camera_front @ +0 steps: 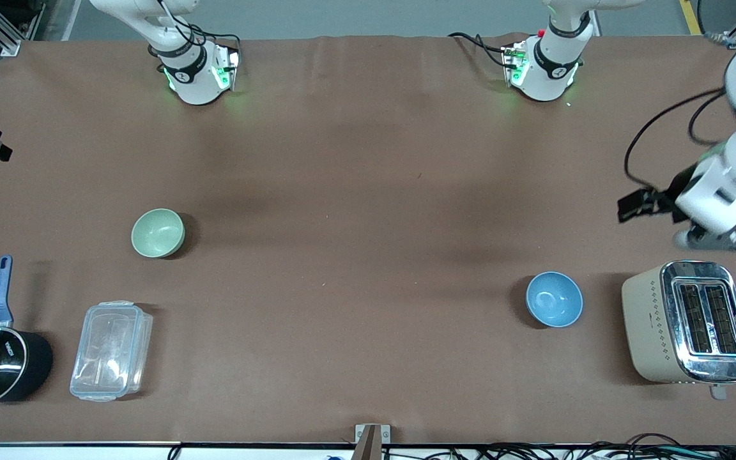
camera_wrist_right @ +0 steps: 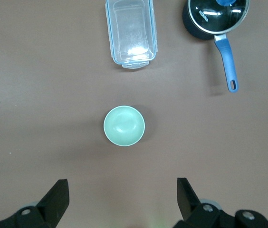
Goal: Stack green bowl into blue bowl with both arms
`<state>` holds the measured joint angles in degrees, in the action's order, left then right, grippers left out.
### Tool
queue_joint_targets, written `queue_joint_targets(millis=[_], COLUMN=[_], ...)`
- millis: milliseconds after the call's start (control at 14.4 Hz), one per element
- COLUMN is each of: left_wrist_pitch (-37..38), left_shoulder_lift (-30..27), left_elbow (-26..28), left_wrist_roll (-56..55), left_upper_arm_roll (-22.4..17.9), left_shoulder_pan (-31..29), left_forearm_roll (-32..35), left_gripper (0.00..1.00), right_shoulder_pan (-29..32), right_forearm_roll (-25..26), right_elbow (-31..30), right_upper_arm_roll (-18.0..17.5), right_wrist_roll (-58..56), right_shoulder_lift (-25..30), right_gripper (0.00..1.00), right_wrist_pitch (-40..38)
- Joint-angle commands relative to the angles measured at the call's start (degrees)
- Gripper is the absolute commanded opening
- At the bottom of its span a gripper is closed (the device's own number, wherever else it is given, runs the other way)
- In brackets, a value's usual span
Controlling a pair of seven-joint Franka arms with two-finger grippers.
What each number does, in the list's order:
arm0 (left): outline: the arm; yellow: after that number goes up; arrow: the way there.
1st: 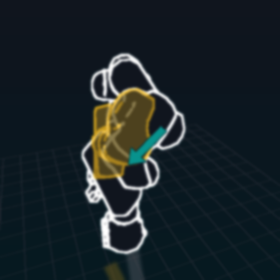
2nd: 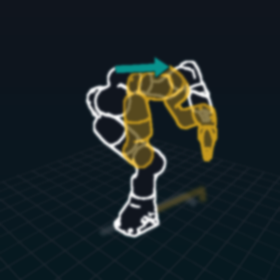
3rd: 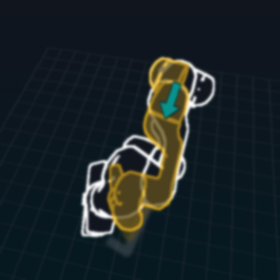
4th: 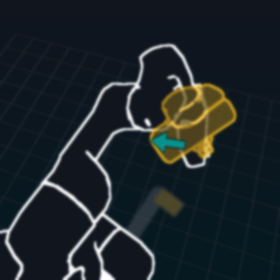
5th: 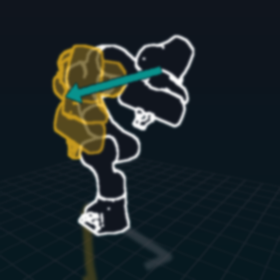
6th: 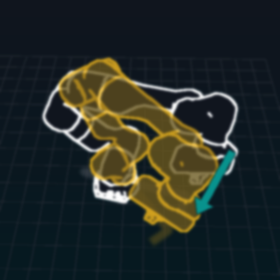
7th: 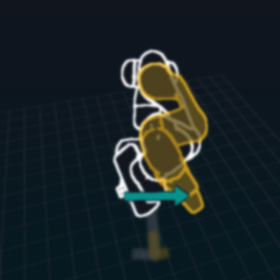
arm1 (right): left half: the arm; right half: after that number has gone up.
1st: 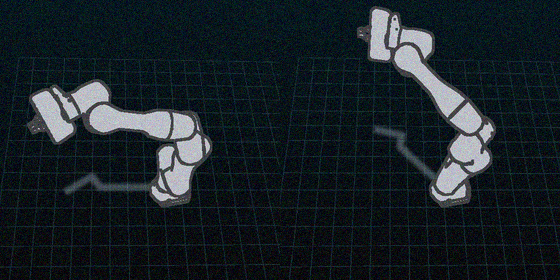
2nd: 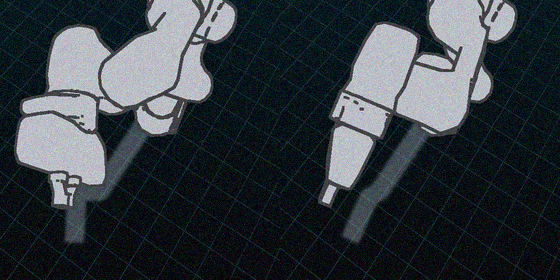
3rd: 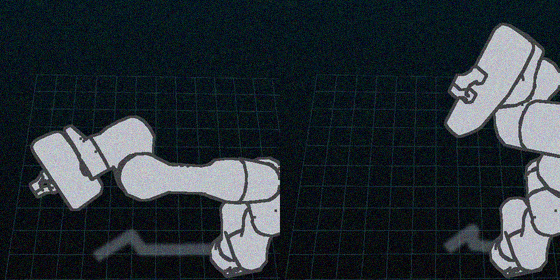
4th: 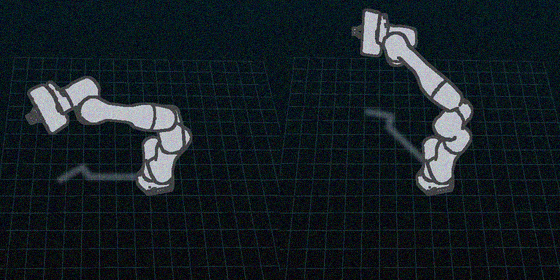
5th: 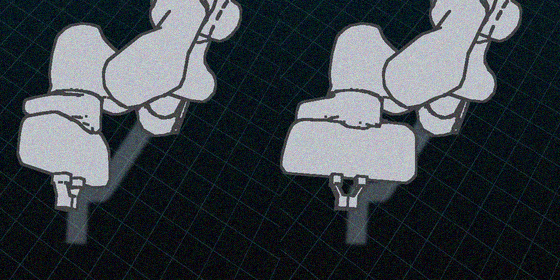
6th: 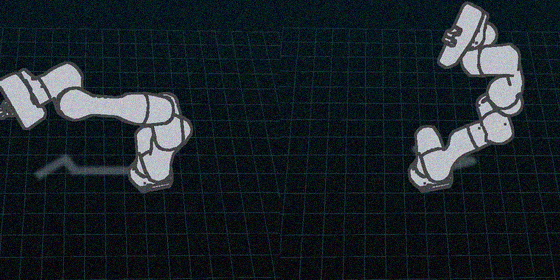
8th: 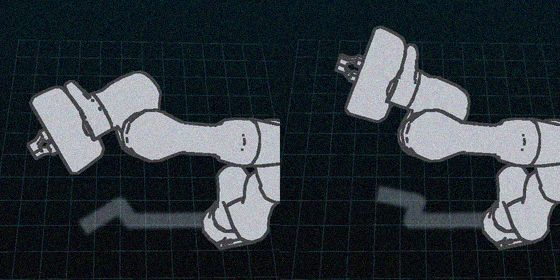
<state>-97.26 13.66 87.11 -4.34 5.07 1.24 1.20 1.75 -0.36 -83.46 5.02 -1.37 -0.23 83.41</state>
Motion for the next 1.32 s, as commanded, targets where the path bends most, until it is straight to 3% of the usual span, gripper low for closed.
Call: queue_joint_targets(millis=[0, 277, 554, 831, 1038, 1177, 1246], left_wrist_pitch=[-4.5, -16.8, -25.7, -27.7, -27.9, -27.9, -27.9], left_shoulder_lift=[7.9, 15.6, 24.2, 27.2, 28.4, 28.5, 28.3], left_elbow=[-1.9, 2.4, 2.3, 2.0, 1.8, 1.7, 1.6], left_wrist_roll=[0.6, 0.7, -0.4, -0.9, -1.1, -1.1, -1.1], left_upper_arm_roll=[-0.1, 0.0, 0.0, 0.1, 0.1, 0.1, 0.3], left_shoulder_pan=[0.3, -2.5, -2.9, -2.6, -2.6, -2.4, -2.4], left_forearm_roll=[3.1, 5.3, 5.0, 4.4, 4.5, 4.4, 4.5], left_gripper=[1.0, 1.0, 0.97, 0.62, 0.24, 0.05, 0.02], right_shoulder_pan=[0.4, 0.4, 0.6, 0.7, 1.1, 1.9, 1.9], right_forearm_roll=[0.1, 0.1, 0.1, 0.2, 0.3, 0.4, 0.4], right_elbow=[-10.5, -30.0, -47.8, -55.4, -58.0, -58.0, -58.0], right_upper_arm_roll=[0.0, 0.1, 0.2, 0.3, 0.3, 0.3, 0.3], right_wrist_roll=[-3.7, -6.0, -6.2, -6.2, -6.2, -6.4, -6.5], right_shoulder_lift=[0.7, 2.5, 1.6, -6.1, -11.1, -11.8, -12.5], right_gripper=[1.0, 0.97, 0.96, 0.96, 0.96, 0.96, 0.96], right_wrist_pitch=[8.7, 27.8, 52.0, 67.6, 76.8, 77.6, 77.8])
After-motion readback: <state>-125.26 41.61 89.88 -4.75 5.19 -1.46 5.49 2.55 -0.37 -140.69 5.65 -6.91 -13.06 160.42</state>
